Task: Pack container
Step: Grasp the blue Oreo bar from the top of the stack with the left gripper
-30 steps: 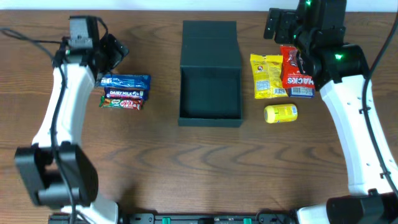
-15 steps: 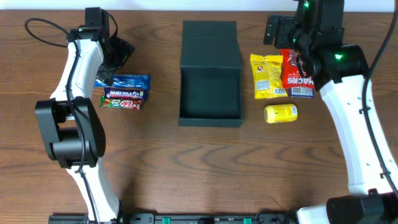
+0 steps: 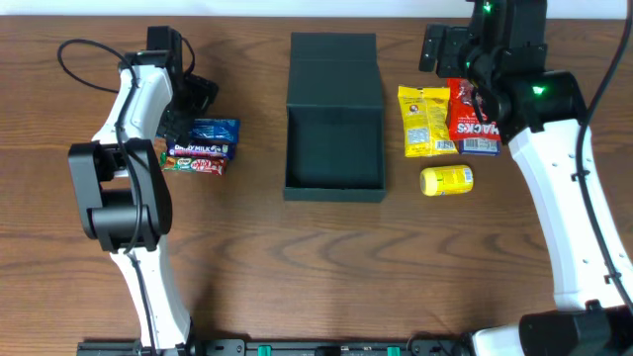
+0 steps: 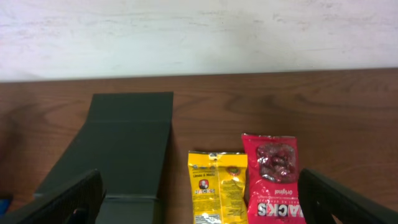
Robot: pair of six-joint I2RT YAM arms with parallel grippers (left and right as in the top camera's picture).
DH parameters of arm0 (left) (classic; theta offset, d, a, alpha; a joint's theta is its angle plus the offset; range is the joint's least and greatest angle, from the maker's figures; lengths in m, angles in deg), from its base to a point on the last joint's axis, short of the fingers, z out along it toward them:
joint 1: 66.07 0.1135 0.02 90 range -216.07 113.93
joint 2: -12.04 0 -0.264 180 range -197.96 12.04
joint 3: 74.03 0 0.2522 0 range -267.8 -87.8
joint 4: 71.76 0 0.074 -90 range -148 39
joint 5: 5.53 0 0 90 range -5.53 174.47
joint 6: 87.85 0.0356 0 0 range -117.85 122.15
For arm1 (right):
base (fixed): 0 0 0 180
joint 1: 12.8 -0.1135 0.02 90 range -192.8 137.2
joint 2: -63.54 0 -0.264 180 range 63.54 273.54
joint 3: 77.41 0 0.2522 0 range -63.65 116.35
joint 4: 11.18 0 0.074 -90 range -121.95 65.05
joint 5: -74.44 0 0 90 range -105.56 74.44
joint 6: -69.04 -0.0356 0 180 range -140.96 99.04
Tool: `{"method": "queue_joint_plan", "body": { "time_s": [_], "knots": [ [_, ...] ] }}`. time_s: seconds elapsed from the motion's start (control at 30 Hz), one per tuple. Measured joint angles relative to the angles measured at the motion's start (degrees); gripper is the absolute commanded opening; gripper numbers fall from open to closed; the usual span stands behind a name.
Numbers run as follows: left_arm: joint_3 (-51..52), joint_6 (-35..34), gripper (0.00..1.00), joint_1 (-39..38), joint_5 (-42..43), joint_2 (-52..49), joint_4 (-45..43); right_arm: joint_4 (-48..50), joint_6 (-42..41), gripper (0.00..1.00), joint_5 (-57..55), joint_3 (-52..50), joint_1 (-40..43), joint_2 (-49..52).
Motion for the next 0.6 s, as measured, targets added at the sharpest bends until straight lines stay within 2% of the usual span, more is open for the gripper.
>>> {"method": "queue_joint_plan", "body": {
  "time_s": [0.33,0.6],
  "knots": [
    [0.0,-0.9,0.85,0.0,-1.3,-0.9,-0.3,-0.1,0.0,0.99,0.0,0.0,0.0,0.0],
    [0.0,-1.0,0.84,0.0,-2.2,-0.9,-1.2,-0.2,0.0,0.99,0.0,0.0,0.0,0.0]
  ]
}}
